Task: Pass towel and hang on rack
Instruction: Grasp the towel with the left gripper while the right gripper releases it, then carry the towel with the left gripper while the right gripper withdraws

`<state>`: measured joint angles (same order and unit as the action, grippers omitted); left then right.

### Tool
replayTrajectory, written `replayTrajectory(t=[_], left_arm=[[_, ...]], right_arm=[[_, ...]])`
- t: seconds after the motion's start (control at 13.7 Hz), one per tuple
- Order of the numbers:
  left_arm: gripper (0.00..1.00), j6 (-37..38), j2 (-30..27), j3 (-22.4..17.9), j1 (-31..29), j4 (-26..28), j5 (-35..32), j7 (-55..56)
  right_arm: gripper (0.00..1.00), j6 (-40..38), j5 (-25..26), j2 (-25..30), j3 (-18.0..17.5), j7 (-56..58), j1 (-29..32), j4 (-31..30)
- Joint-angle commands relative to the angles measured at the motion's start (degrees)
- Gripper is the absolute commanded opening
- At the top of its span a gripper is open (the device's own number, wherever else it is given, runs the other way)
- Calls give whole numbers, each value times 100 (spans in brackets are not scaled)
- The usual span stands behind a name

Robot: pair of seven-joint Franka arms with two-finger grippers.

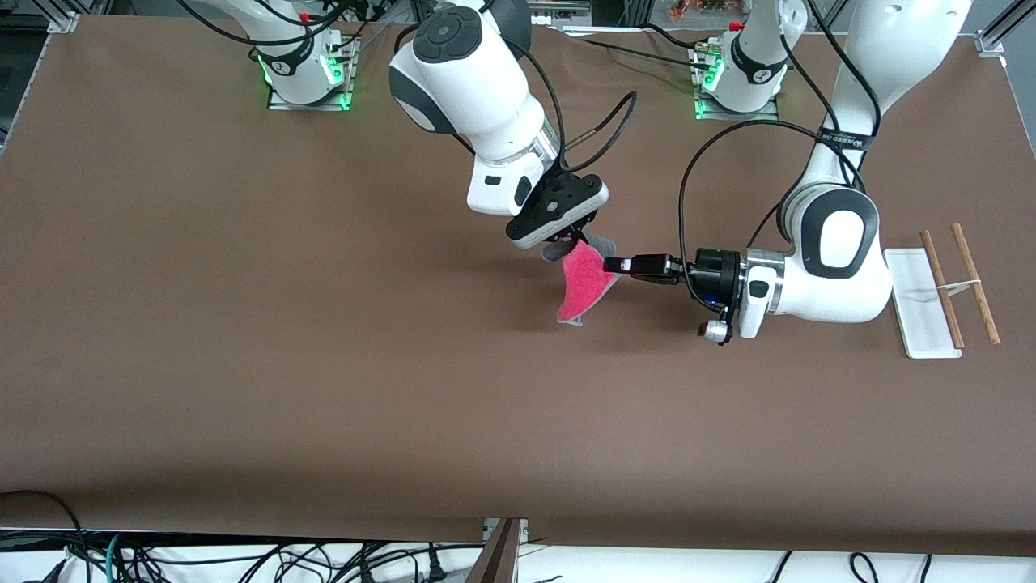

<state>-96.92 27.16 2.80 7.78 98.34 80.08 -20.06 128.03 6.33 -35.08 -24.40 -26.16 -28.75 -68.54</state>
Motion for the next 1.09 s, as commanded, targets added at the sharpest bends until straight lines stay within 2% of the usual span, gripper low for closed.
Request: replayTrajectory(t=[0.0, 0.07, 0.15, 0.58, 0.8, 1.02], left_arm=[[0, -3, 61, -8, 13, -87, 140, -147], [0, -3, 61, -8, 13, -87, 122, -147], [0, -3, 53, -8, 13, -87, 122, -147], [0, 23, 0, -52, -5, -113, 0, -112], [0, 58, -70, -69, -110, -481, -1086, -68], [0, 347, -79, -78, -425, -762, -1835, -121]], right_arm=[[0, 20, 106, -69, 23, -109, -60, 148], [26, 11, 97, -69, 23, -109, -43, 148], [99, 11, 114, -69, 23, -100, -25, 139], [100, -50, 106, -16, 32, -65, 176, 130], [100, -575, 132, 89, 32, -4, 475, 139], [100, -1252, 193, 220, 41, 58, 932, 139]])
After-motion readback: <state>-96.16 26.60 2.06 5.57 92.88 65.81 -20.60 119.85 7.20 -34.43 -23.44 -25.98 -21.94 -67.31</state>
